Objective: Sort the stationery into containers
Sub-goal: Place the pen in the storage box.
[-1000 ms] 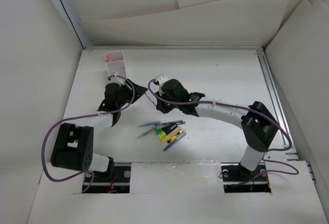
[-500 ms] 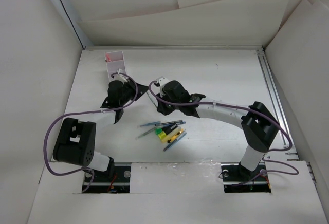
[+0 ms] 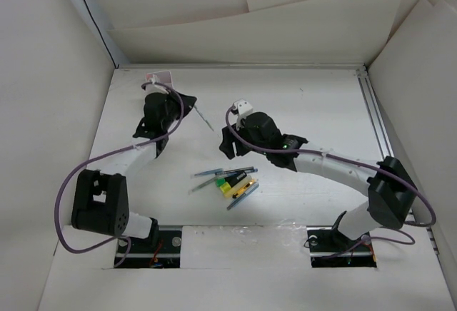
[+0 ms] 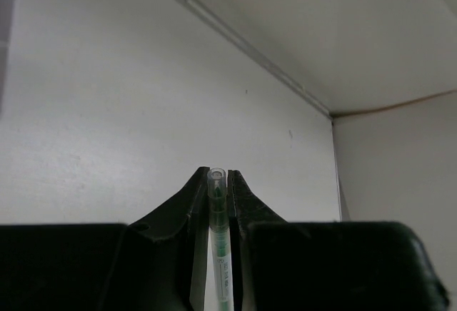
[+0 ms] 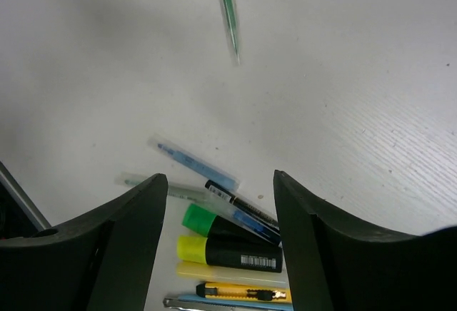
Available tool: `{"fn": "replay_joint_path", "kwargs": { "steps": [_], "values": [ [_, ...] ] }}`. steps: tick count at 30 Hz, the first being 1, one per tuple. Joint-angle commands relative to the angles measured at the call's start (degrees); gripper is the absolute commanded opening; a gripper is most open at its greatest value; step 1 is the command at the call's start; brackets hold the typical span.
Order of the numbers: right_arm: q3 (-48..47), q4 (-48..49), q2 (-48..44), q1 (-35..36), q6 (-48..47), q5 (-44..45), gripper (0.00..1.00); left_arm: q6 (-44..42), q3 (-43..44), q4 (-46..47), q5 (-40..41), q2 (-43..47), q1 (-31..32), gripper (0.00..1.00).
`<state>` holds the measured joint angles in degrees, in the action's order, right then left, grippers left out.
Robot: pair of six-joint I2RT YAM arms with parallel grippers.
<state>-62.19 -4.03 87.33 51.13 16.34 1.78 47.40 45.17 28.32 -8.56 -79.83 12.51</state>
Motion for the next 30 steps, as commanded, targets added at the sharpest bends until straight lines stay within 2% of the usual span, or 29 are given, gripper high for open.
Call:
{"fn": "replay_joint_path", "kwargs": {
  "steps": [1,3,7,11,14,18,25,30],
  "values": [
    [1.20,5.53,-3.48,0.55,2.73,4.63,0.67,-2.05,7.81,-3.86,6.96,-0.05,-2.66,0.00],
    [1.81,5.53,-4.18,-0.07,3.53,6.55,0.67,-3.35,11.59,-5.98,10.99,-1.81,-3.28,0.00],
    [2.34,5.53,-5.42,-0.60,4.76,7.80,0.67,-5.82,26.24,-13.54,14.88,-9.61,-6.00,0.00],
    [3.39,5.53,-6.65,-1.21,5.28,8.33,0.67,-8.45,35.92,-18.73,16.90,-15.16,-11.79,0.00],
    [3.40,6.05,-7.26,-1.73,5.28,7.18,0.67,-11.26,42.69,-22.16,22.60,-18.50,-12.95,0.00],
    [3.40,6.05,-7.26,-1.74,5.81,5.70,0.67,-15.92,48.33,-24.01,28.32,-22.11,-14.18,0.00],
    [3.40,6.58,-7.26,-2.27,5.81,2.70,0.67,-20.68,48.35,-19.18,33.78,-25.36,-14.18,0.00],
    [3.92,7.11,-7.26,-2.27,5.81,1.56,0.67,-22.96,51.95,-17.78,35.98,-29.24,-14.18,0.00]
  ]
}}
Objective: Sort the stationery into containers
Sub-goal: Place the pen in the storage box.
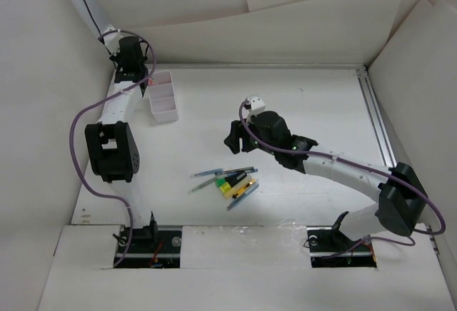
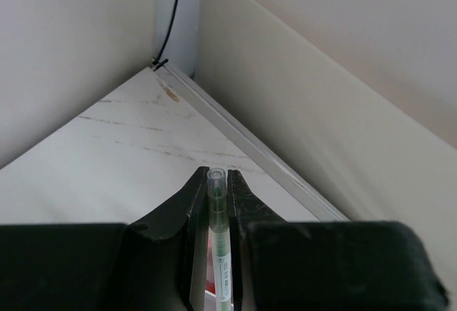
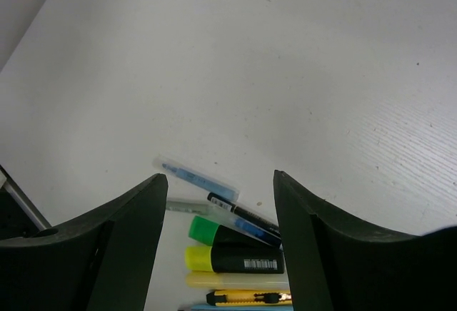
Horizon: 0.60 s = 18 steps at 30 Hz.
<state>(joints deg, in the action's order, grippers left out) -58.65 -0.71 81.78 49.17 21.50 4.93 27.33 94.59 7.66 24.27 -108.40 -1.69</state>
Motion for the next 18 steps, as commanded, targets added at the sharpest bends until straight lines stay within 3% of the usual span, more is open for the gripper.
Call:
{"fn": "replay_joint_path", "kwargs": {
  "steps": [1,18],
  "values": [
    [0.38,3.79,-1.71,-0.30,0.65,-2.28,0.67,-3.68,2.53,3.84,4.54,-1.37,0.02,0.00],
    [-0.15,4.40,2.51,-0.30,0.12,-3.61,0.67,-7.02,11.85,7.19,4.29,-9.73,1.87,0.00]
  ]
}}
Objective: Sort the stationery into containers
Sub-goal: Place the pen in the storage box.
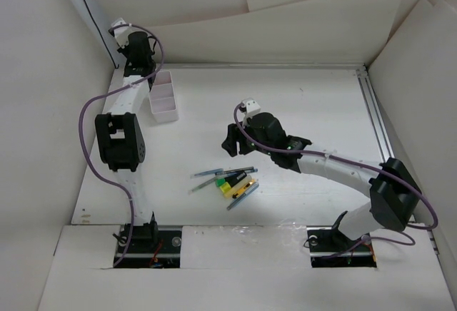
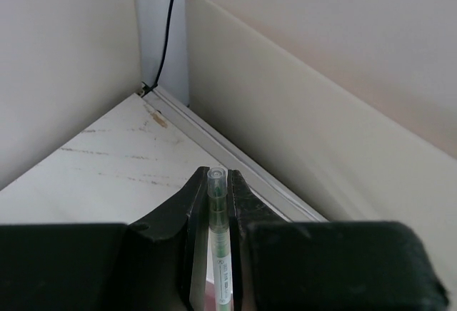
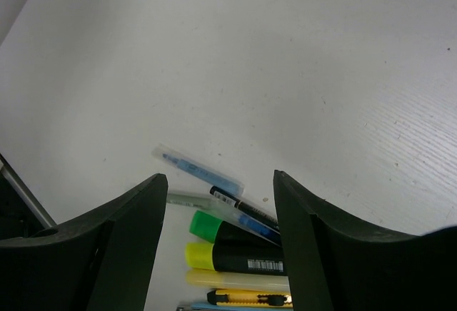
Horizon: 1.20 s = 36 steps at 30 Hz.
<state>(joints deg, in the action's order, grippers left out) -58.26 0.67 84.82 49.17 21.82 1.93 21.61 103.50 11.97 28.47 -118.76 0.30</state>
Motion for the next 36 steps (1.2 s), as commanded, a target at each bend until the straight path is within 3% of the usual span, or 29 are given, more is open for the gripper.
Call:
{"fn": "replay_joint_path", "kwargs": {
  "steps": [1,17,20,24,28,29,32,33,34,36],
  "values": [
    [-0.54,3.02,-0.53,-0.30,-0.20,-0.62,0.67,-1.82,2.93,3.41,0.10,0.63,-0.12,0.00],
    [-0.54,3.02,-1.06,-0.30,-0.20,-0.09,0.67,-2.45,-10.16,10.62,-0.61,3.45,-0.12,0.02],
    [-0.54,3.02,-1.06,-0.30,-0.20,-0.09,0.67,-1.92,-11.57,11.24,-1.92,5.73,0.41,0.10],
    [-0.54,3.02,-1.06,-0.30,-0.73,-0.70,0.70,-1.92,-13.85,11.24,-4.12,8.54,0.41,0.34],
    [-0.54,3.02,-1.06,-0.30,-0.73,-2.02,0.71,-0.87,-15.17,11.24,-5.35,11.96,0.41,0.44],
    [-0.54,3.02,-1.06,-0.30,-0.73,-2.02,0.71,-0.86,-15.70,11.24,-6.05,13.71,0.41,0.54],
    [-0.54,3.02,-1.06,-0.30,-0.73,-3.16,0.61,0.36,-15.70,9.13,-7.72,16.36,0.41,0.67],
    [-1.06,3.02,-1.06,-0.30,-0.73,-3.86,0.53,0.37,-16.22,9.13,-8.42,18.46,0.41,0.68],
    [-1.07,3.02,-0.53,-0.30,-0.73,-3.87,0.27,1.15,-16.23,8.43,-9.21,19.52,0.41,0.68],
    [-1.59,3.02,0.09,-0.30,-0.73,-5.27,0.10,2.82,-17.97,7.90,-11.76,23.46,0.41,0.64]
  ]
}}
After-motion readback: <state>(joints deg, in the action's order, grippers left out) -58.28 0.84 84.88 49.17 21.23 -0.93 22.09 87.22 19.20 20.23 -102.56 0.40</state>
